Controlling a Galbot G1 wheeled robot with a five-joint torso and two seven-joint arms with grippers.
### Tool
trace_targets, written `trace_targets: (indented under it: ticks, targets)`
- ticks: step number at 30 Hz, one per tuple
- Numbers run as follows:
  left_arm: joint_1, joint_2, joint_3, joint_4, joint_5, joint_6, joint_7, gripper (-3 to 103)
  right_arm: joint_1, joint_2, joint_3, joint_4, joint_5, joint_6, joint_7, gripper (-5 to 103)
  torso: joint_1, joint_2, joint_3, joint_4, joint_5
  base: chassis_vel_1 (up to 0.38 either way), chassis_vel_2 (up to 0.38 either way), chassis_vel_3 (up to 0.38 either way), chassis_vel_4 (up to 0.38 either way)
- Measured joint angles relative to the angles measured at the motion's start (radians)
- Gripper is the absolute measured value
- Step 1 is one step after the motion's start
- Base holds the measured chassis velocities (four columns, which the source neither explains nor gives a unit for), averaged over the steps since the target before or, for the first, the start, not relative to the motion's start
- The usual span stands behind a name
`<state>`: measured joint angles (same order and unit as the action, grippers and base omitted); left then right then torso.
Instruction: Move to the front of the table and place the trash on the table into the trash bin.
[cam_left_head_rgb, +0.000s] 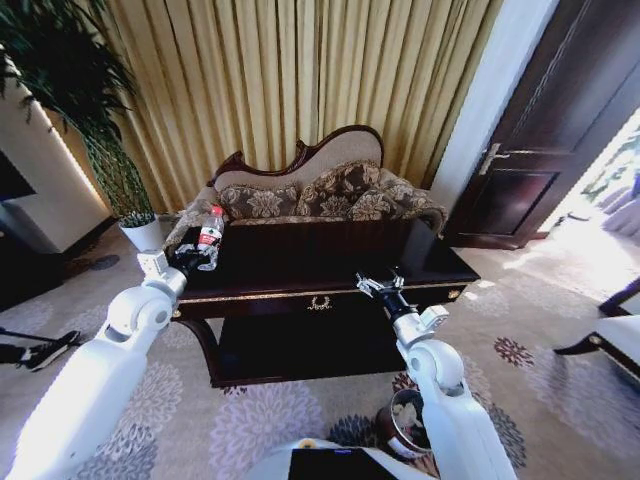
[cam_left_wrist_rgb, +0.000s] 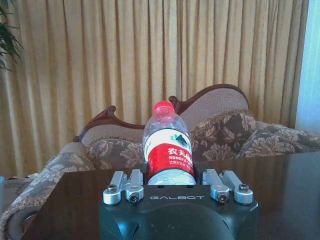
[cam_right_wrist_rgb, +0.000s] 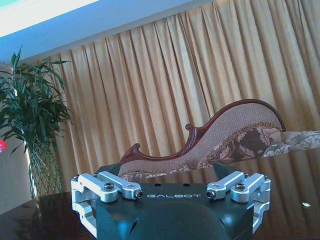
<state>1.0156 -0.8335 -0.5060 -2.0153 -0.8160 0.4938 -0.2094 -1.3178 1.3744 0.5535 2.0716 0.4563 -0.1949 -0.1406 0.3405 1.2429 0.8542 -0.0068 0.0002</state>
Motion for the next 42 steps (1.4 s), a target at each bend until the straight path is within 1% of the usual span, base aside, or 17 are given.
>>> trace_targets:
  ticks: [12, 26, 28, 29, 32, 33, 35, 37, 38, 41, 42]
  targets:
    - [0.005, 0.003, -0.002, -0.004, -0.001, 0.001, 0.000, 47, -0.005, 0.001, 0.003, 0.007, -0.001, 0.002, 0.000, 100, 0.000, 0.000, 0.000, -0.0003, 0.0000, 0.098, -0.101, -0.099, 0.104]
    - [0.019, -0.005, 0.001, -0.003, 0.003, -0.001, 0.004, 47, 0.024, -0.005, -0.028, -0.008, -0.009, 0.018, 0.000, 100, 0.000, 0.000, 0.000, -0.0002, 0.0000, 0.052, -0.057, -0.045, 0.056]
    - [0.017, -0.003, 0.012, -0.003, 0.008, -0.023, 0.016, 47, 0.042, -0.020, -0.045, -0.005, -0.006, 0.007, 0.000, 100, 0.000, 0.000, 0.000, -0.0001, -0.0001, 0.000, 0.000, 0.000, 0.000]
    - [0.017, -0.003, 0.012, -0.003, 0.008, -0.023, 0.016, 47, 0.042, -0.020, -0.045, -0.005, -0.006, 0.007, 0.000, 100, 0.000, 0.000, 0.000, -0.0001, -0.0001, 0.000, 0.000, 0.000, 0.000]
    - [-0.007, 0.011, 0.031, 0.003, 0.010, -0.073, 0.065, 47, 0.072, -0.057, -0.069, 0.007, 0.010, -0.019, 0.000, 100, 0.000, 0.000, 0.000, -0.0002, -0.0001, 0.000, 0.000, 0.000, 0.000]
    - [-0.007, 0.011, 0.031, 0.003, 0.010, -0.073, 0.065, 47, 0.072, -0.057, -0.069, 0.007, 0.010, -0.019, 0.000, 100, 0.000, 0.000, 0.000, -0.0002, -0.0001, 0.000, 0.000, 0.000, 0.000]
    - [-0.024, 0.025, 0.041, 0.017, 0.018, -0.121, 0.115, 47, 0.082, -0.086, -0.075, 0.015, 0.027, -0.027, 0.000, 100, 0.000, 0.000, 0.000, -0.0002, 0.0000, 0.000, 0.000, 0.000, 0.000]
    - [-0.038, 0.041, 0.049, 0.032, 0.028, -0.161, 0.162, 47, 0.088, -0.106, -0.076, 0.028, 0.073, -0.037, 0.000, 100, 0.000, 0.000, 0.000, -0.0002, 0.0000, 0.000, 0.000, 0.000, 0.000]
    - [-0.038, 0.041, 0.049, 0.032, 0.028, -0.161, 0.162, 47, 0.088, -0.106, -0.076, 0.028, 0.073, -0.037, 0.000, 100, 0.000, 0.000, 0.000, -0.0002, 0.0000, 0.000, 0.000, 0.000, 0.000]
    - [-0.069, 0.069, 0.074, 0.063, 0.040, -0.226, 0.237, 46, 0.105, -0.139, -0.076, 0.052, 0.163, -0.059, 0.000, 100, 0.000, 0.000, 0.000, -0.0002, 0.0000, 0.000, 0.000, 0.000, 0.000]
    - [-0.080, 0.077, 0.084, 0.073, 0.044, -0.245, 0.254, 43, 0.111, -0.149, -0.076, 0.056, 0.181, -0.063, 0.000, 100, 0.000, 0.000, 0.000, -0.0002, -0.0001, 0.000, 0.000, 0.000, 0.000]
